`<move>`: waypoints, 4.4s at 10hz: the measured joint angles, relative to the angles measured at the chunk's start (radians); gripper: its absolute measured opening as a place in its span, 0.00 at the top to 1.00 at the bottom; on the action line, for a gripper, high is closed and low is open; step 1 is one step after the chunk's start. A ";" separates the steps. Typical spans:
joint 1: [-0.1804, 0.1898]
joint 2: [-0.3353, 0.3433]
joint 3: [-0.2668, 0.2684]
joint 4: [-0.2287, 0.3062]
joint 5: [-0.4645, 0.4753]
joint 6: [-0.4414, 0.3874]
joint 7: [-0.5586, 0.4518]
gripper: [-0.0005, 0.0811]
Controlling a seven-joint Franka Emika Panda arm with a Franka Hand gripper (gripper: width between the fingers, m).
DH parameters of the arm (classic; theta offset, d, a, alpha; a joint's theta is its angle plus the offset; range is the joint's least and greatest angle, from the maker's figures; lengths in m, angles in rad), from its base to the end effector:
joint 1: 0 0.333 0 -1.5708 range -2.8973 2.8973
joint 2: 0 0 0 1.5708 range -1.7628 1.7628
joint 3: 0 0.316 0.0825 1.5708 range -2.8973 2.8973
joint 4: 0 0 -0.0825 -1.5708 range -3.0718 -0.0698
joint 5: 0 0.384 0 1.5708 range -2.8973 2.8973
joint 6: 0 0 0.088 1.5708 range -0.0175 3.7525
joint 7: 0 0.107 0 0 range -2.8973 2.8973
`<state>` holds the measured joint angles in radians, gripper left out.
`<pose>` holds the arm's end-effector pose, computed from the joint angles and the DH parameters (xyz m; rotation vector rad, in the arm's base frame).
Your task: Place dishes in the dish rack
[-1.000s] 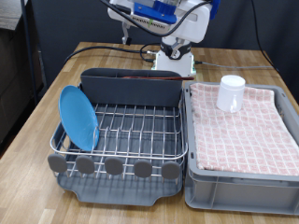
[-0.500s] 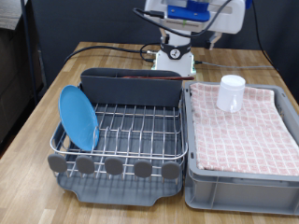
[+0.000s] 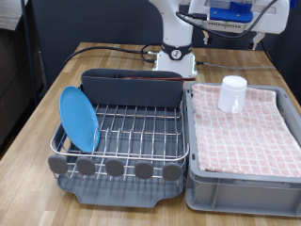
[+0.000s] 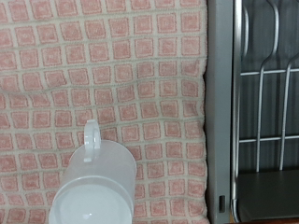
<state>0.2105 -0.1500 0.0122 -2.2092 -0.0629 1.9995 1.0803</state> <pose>0.4823 0.1054 0.4385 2.7994 -1.2333 -0.0186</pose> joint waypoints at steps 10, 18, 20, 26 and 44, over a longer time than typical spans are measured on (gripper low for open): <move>0.015 0.127 0.093 -0.007 0.081 -0.047 0.042 0.01; 0.015 0.265 0.113 -0.067 0.099 0.115 0.087 0.01; 0.015 0.276 0.114 -0.089 0.097 0.145 0.093 0.01; 0.015 0.293 0.112 -0.129 0.058 0.223 0.116 0.01; 0.015 0.256 0.094 -0.152 0.045 0.224 0.180 0.91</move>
<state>0.2250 0.1064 0.1059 -2.3610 -0.0183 2.2232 1.2601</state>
